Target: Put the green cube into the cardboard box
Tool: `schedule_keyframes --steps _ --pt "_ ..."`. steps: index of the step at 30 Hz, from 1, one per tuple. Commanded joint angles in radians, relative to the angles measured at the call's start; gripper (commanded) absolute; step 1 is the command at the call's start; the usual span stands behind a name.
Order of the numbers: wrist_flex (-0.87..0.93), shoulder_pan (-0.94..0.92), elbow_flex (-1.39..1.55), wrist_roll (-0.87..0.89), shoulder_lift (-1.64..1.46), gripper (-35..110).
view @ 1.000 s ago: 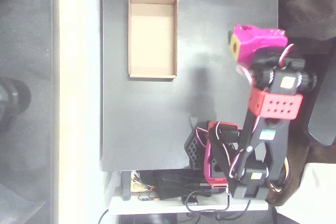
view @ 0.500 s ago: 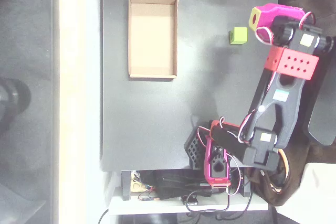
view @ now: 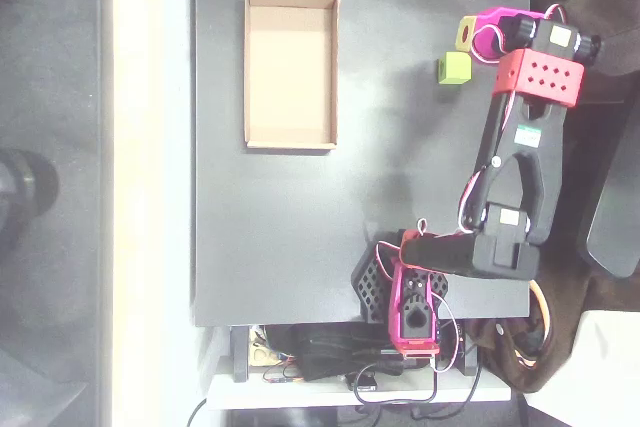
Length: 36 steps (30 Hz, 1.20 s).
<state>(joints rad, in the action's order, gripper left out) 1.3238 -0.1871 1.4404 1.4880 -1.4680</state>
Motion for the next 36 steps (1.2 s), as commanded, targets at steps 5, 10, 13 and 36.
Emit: schedule_keyframes --steps 5,10,13,36 --pt "0.005 -0.008 -0.04 0.005 0.054 39" --pt "0.005 -0.002 -0.04 0.005 0.1 41" --pt "0.005 0.0 -0.04 0.005 0.123 41" --pt "0.002 0.046 -0.069 0.005 0.307 41"
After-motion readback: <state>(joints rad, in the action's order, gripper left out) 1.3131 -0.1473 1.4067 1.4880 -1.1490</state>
